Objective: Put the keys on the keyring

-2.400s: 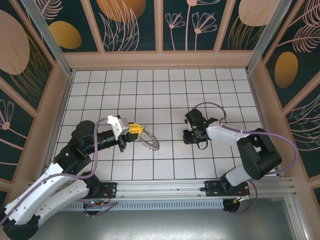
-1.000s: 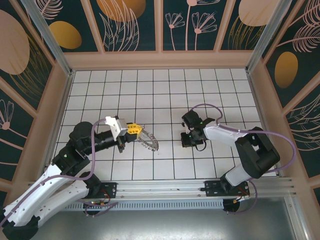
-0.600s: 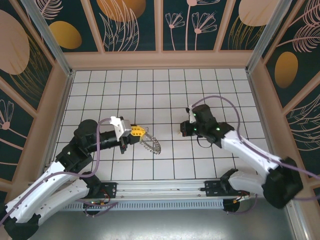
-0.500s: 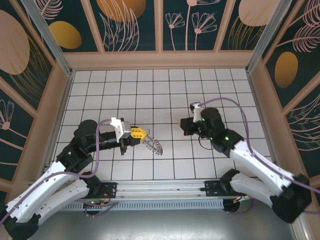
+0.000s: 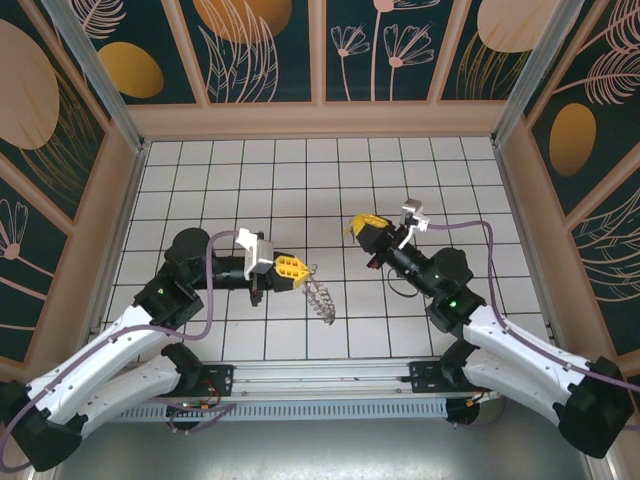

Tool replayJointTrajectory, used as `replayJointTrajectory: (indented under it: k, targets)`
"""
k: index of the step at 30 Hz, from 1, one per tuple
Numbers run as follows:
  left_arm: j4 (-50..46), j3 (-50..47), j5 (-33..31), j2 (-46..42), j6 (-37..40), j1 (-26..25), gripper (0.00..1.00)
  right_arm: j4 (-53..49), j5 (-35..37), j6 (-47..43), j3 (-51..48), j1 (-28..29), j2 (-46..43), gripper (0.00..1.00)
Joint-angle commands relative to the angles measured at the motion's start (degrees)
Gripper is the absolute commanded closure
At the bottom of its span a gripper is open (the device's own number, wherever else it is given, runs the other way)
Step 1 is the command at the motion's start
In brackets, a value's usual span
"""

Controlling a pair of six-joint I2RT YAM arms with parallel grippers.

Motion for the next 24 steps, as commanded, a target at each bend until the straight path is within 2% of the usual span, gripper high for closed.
replayJointTrajectory:
  k: [1,7,16,24]
  targets:
    - [7.0,2.3,2.5,1.8,-1.6,-0.2,1.00,13.1,-1.2,2.1,0.2,2.1,2.0,1.00]
    - [6.8,3.5,2.0,4.1,0.2,-0.1,1.00,13.4,-5.9,1.6,-1.1,3.4,2.4,1.00]
    - [5.4,3.9,1.5,4.4,1.8,-0.2,1.00,9.3,-17.0,1.9,0.6,3.8,2.2,1.00]
    - [4.6,3.9,0.7,5.0,3.1,-0.1,1.00,11.3,-20.8,2.5,1.5,5.8,4.3,1.00]
